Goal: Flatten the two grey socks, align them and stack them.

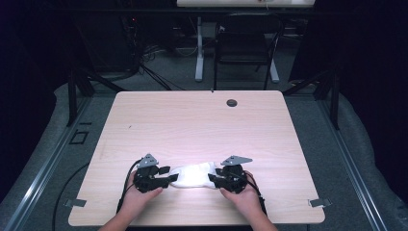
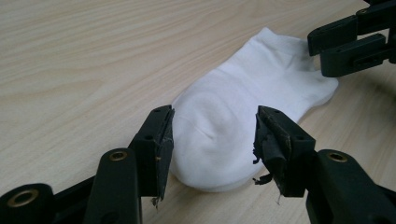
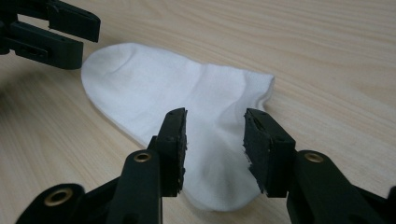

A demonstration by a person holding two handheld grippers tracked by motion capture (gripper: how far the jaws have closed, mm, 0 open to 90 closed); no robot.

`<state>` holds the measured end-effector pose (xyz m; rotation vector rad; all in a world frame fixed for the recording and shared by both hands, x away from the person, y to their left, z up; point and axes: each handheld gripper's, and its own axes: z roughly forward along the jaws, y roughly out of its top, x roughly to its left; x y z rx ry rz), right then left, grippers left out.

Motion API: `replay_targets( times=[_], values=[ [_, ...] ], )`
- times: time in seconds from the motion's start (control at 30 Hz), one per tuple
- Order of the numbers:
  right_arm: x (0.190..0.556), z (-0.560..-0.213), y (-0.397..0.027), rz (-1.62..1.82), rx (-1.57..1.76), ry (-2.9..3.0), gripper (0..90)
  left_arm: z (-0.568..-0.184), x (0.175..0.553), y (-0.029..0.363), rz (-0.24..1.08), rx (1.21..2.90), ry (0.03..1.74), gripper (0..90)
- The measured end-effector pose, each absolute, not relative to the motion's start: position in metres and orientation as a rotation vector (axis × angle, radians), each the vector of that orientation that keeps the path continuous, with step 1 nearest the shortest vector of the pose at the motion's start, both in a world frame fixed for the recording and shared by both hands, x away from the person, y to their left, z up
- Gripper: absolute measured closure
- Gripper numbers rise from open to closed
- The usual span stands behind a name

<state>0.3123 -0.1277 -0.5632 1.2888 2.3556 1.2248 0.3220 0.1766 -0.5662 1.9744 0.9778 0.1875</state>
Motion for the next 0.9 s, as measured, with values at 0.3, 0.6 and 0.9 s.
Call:
replay_targets(
  times=[0.3,0.6,0.9],
  values=[
    [0.308,-0.557,-0.137,1.306,1.245,2.277,48.5,-0.563,0.324,0.194,0.208,1.946,1.013,43.9],
    [0.309,-0.557,-0.152,1.283,1.257,2.239,46.4,-0.565,0.331,0.207,0.243,1.94,1.055,43.0],
    [0.313,-0.563,-0.16,1.254,1.306,2.216,46.9,-0.569,0.338,0.213,0.242,1.931,1.089,42.9]
  ],
)
